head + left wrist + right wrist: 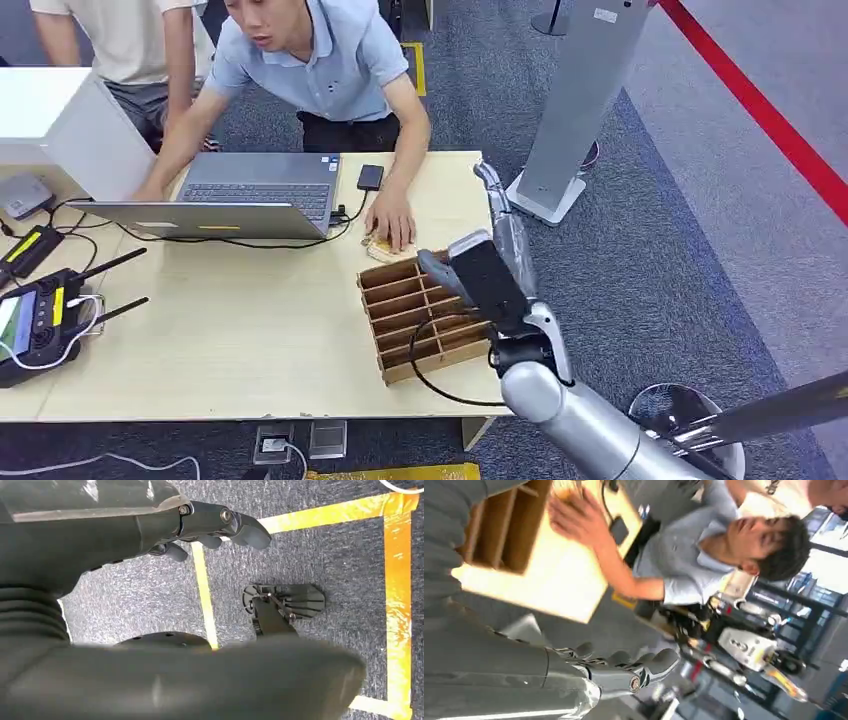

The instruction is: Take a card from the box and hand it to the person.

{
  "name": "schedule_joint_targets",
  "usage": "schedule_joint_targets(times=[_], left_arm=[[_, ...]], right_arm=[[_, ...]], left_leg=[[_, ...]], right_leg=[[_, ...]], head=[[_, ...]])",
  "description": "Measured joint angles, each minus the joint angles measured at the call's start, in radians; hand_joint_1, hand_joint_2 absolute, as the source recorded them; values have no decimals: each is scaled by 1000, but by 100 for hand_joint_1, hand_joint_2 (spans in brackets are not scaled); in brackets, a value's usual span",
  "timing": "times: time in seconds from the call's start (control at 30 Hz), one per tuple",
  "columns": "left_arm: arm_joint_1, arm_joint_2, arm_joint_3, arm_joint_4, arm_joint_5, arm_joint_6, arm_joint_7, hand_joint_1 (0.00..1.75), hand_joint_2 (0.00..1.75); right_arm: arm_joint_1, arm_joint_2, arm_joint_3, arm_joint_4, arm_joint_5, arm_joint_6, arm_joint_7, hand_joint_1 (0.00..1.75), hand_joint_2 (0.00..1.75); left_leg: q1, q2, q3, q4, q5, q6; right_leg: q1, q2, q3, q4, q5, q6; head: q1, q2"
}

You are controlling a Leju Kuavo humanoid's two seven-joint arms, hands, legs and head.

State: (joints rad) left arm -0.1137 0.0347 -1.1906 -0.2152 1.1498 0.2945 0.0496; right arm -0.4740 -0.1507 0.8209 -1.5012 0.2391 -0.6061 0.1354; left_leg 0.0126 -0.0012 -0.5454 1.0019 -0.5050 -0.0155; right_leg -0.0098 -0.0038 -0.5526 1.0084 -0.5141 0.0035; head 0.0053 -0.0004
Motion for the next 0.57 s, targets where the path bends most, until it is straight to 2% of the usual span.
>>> schedule_joint_targets(times=[0.07, 0.23, 0.43, 0.57], left_arm=[[2, 2, 0, 0, 0, 1, -1, 0, 0], [5, 7, 0, 0, 0, 4, -2, 0, 0], [5, 15, 0, 0, 2, 2, -2, 0, 0], [5, 19, 1, 0, 5, 4, -2, 0, 0]], right_arm=[[32, -19, -17, -42, -70, 24, -25, 0, 175], [139, -66, -64, -133, -315, 144, -89, 0, 175], [264, -111, -115, -177, -417, 251, -97, 0, 175], [319, -132, -140, -186, -431, 289, -65, 0, 175]], left_leg=[[0, 0, 0, 0, 0, 0], [0, 0, 0, 0, 0, 0], [0, 0, 0, 0, 0, 0], [0, 0, 0, 0, 0, 0]], right_leg=[[0, 0, 0, 0, 0, 0], [0, 0, 0, 0, 0, 0], [0, 0, 0, 0, 0, 0], [0, 0, 0, 0, 0, 0]], head=[[1, 0], [0, 0], [0, 0], [0, 0]])
